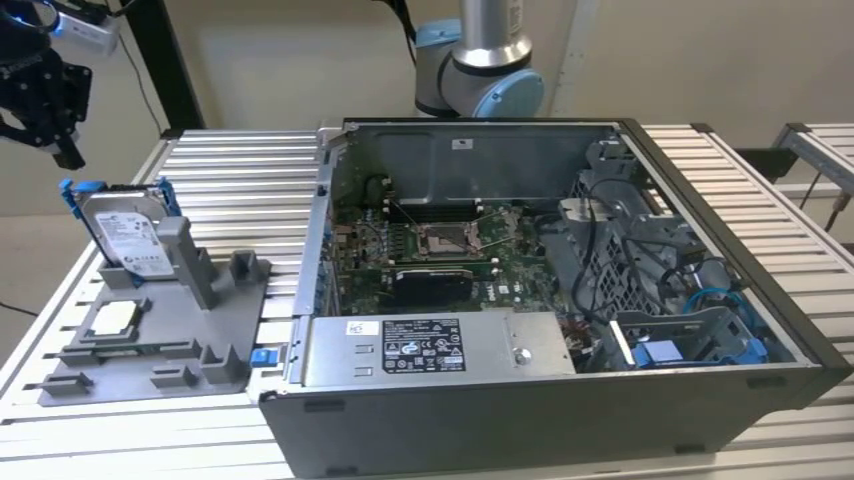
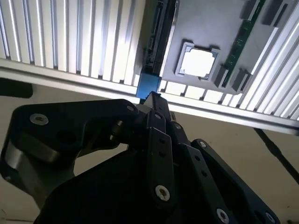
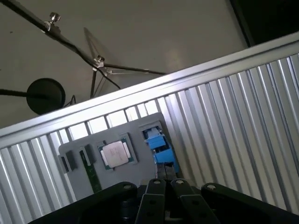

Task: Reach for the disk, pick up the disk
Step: 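Pick up the disk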

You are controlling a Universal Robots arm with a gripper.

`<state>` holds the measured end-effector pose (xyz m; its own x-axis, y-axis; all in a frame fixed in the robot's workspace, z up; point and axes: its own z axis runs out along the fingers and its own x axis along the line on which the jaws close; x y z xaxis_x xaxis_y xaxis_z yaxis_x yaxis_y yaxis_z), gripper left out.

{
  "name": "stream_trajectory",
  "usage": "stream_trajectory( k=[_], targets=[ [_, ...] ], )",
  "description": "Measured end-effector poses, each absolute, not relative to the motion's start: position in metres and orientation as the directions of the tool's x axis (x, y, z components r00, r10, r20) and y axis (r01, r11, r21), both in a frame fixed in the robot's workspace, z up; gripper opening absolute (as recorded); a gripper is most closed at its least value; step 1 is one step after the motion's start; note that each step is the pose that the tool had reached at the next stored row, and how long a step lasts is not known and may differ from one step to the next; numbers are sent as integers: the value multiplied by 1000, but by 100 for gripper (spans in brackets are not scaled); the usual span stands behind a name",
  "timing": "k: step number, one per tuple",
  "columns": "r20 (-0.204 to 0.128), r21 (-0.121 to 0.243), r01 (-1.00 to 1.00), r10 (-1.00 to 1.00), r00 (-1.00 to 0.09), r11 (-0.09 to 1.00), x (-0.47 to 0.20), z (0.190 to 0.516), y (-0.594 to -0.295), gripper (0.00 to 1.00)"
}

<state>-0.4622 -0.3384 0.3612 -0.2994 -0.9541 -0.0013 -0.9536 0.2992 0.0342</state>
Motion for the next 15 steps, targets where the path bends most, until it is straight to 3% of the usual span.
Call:
stream_trajectory(
  k=[10, 15],
  targets=[
    [-3, 27, -986, -987, -164, 163, -461, 360, -338, 0],
    [-3, 27, -988, -988, -153, 152, -460, 360, -338, 0]
  ],
)
